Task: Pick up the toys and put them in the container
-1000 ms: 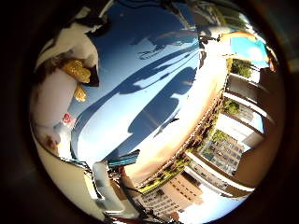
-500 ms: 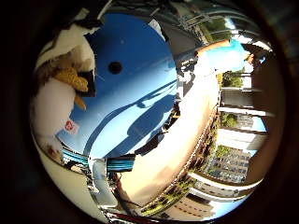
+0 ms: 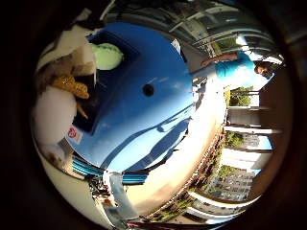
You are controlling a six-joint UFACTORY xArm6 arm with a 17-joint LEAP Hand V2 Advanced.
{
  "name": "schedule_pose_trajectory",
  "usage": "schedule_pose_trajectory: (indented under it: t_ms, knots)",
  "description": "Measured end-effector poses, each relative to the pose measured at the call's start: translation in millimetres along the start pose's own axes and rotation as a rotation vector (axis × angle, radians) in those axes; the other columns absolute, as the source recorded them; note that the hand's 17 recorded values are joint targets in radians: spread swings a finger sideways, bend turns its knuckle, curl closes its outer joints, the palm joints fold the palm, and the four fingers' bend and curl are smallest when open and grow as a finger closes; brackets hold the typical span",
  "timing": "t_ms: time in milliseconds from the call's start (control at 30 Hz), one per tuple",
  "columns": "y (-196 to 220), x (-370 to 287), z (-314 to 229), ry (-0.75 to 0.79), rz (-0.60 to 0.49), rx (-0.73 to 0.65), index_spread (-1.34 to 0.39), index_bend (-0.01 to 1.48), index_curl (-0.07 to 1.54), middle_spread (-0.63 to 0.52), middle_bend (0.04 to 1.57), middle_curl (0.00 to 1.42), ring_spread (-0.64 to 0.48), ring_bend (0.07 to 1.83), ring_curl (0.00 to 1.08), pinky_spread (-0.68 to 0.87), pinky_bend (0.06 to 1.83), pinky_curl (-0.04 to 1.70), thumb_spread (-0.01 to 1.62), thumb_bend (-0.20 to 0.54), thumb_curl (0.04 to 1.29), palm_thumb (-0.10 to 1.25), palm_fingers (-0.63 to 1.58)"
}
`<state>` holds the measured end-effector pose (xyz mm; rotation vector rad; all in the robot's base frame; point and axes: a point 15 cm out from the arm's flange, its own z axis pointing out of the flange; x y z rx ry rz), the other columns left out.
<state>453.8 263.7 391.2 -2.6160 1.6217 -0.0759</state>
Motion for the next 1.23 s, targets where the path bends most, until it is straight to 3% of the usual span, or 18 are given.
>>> schedule_pose_trajectory:
  t_ms: [67, 233, 333, 500, 600, 633, 667, 733, 900, 1233]
  knots:
    - [-9.3, -3.8, 12.7, -0.005, 0.002, 0.002, -1.06, 1.04, -0.02, -0.27, 1.16, 1.2, -0.11, 1.51, 0.8, 0.13, 1.57, 0.8, 1.07, -0.04, 0.84, 0.85, 0.88]
    - [-38.8, -19.1, 42.3, -0.067, 0.04, 0.036, -1.02, 1.08, -0.01, -0.27, 1.14, 1.18, -0.09, 1.47, 0.78, 0.14, 1.54, 0.8, 1.1, -0.023, 0.78, 0.85, 0.88]
    - [-53.9, -23.4, 62.9, -0.11, 0.073, 0.043, -0.89, 1.16, 0.03, -0.25, 1.06, 1.11, -0.04, 1.41, 0.72, 0.18, 1.41, 0.76, 1.11, -0.027, 0.75, 0.84, 0.99]
    - [-67.7, -33.5, 103.6, -0.152, 0.115, 0.016, -0.69, 1.17, 0.06, -0.21, 0.95, 1.01, 0.03, 1.23, 0.63, 0.26, 1.29, 0.7, 1.11, -0.026, 0.7, 0.84, 0.96]
    - [-63.7, -38.9, 112.5, -0.151, 0.112, -0.01, -0.56, 1.05, 0.05, -0.18, 0.79, 0.93, 0.08, 1.12, 0.6, 0.31, 1.3, 0.7, 1.1, -0.036, 0.67, 0.81, 0.62]
    - [-62.0, -39.6, 114.8, -0.151, 0.111, -0.019, -0.48, 0.9, 0.02, -0.15, 0.62, 0.86, 0.14, 1.07, 0.59, 0.34, 1.3, 0.71, 1.09, -0.041, 0.67, 0.8, 0.2]
    - [-59.8, -39.4, 115.9, -0.15, 0.106, -0.028, -0.45, 0.86, 0.04, -0.13, 0.56, 0.84, 0.16, 1.05, 0.6, 0.35, 1.31, 0.73, 1.09, -0.043, 0.66, 0.79, 0.08]
    - [-53.8, -38.3, 118.5, -0.149, 0.091, -0.053, -0.42, 0.75, 0.03, -0.06, 0.37, 0.7, 0.23, 0.85, 0.48, 0.39, 1.22, 0.65, 1.08, -0.043, 0.64, 0.76, -0.16]
    - [-55.5, -32.6, 108.1, -0.151, 0.078, -0.032, -0.43, 0.53, 0.04, 0.07, 0.17, 0.53, 0.3, 0.62, 0.33, 0.47, 1.11, 0.52, 1.06, -0.035, 0.6, 0.74, -0.13]
    - [-32.0, -15.9, 33.1, -0.154, 0.063, 0.02, -0.42, 0.34, 0.13, 0.13, 0.14, 0.38, 0.33, 0.51, 0.3, 0.53, 0.99, 0.43, 1.05, -0.03, 0.55, 0.73, -0.04]
